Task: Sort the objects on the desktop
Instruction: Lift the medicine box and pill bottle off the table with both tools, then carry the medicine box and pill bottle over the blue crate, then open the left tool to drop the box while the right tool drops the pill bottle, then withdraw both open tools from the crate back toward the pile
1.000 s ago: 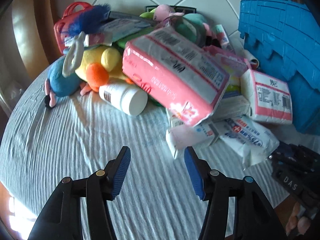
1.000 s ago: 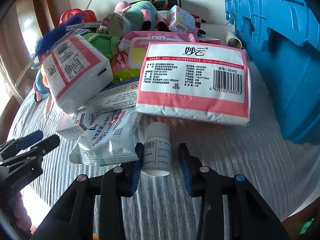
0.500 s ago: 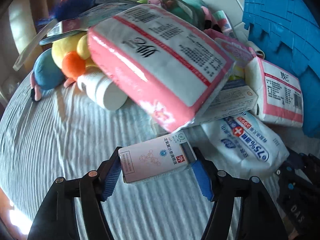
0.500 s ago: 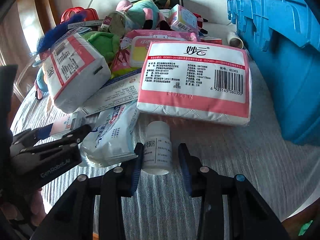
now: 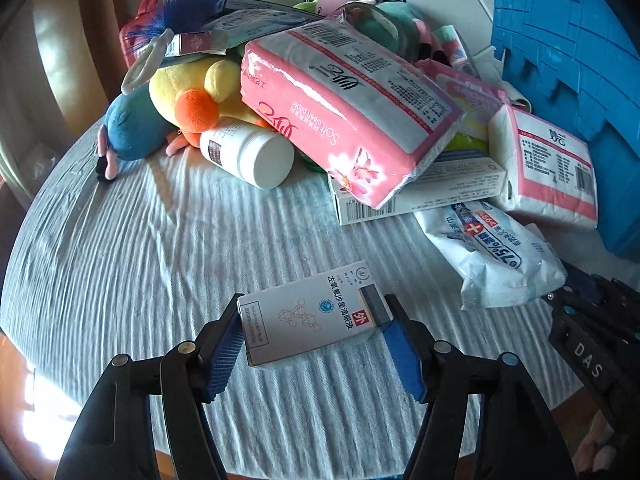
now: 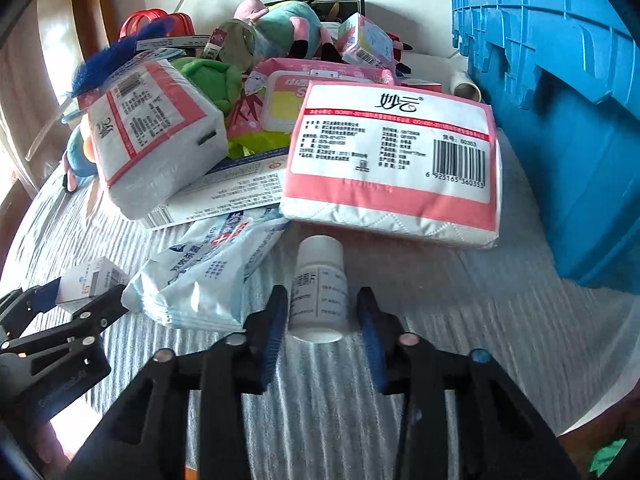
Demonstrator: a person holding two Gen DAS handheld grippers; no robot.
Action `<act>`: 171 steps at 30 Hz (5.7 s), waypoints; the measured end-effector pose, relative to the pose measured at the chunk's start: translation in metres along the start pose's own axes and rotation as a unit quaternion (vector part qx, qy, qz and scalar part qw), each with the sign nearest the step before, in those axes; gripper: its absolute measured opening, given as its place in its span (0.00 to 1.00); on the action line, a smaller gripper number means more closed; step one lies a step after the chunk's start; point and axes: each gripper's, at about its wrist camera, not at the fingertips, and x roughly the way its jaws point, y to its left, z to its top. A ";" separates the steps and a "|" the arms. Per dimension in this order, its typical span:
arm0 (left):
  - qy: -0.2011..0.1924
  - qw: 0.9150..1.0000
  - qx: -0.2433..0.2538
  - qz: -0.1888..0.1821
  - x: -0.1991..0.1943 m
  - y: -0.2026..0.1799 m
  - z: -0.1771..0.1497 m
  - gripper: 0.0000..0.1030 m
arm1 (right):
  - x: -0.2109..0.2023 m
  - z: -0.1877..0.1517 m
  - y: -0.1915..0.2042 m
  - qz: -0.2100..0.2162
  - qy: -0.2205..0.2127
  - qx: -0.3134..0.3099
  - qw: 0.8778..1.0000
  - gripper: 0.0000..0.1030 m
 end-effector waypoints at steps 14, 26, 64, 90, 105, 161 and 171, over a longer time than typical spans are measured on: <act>-0.010 1.000 0.014 -0.012 -0.018 0.000 0.006 0.64 | -0.001 0.004 -0.003 -0.004 0.020 0.008 1.000 0.30; -0.025 0.999 0.016 -0.018 -0.029 0.001 0.010 0.64 | -0.019 0.011 0.004 -0.020 -0.002 0.000 1.000 0.29; -0.061 0.998 0.022 -0.027 -0.058 0.005 0.045 0.64 | -0.028 0.029 0.045 0.029 0.001 -0.041 0.999 0.26; -0.214 0.977 -0.012 -0.014 -0.194 0.000 0.120 0.64 | -0.184 0.116 0.062 0.029 -0.153 -0.081 0.984 0.26; -0.334 0.939 0.018 -0.076 -0.300 -0.180 0.193 0.64 | -0.326 0.167 -0.112 -0.025 -0.293 -0.049 0.954 0.26; -0.220 0.965 0.109 -0.090 -0.224 -0.386 0.232 0.81 | -0.256 0.183 -0.372 -0.072 -0.186 0.087 0.976 0.57; -0.215 0.966 0.117 -0.085 -0.223 -0.389 0.233 0.81 | -0.255 0.182 -0.371 -0.085 -0.184 0.093 0.975 0.57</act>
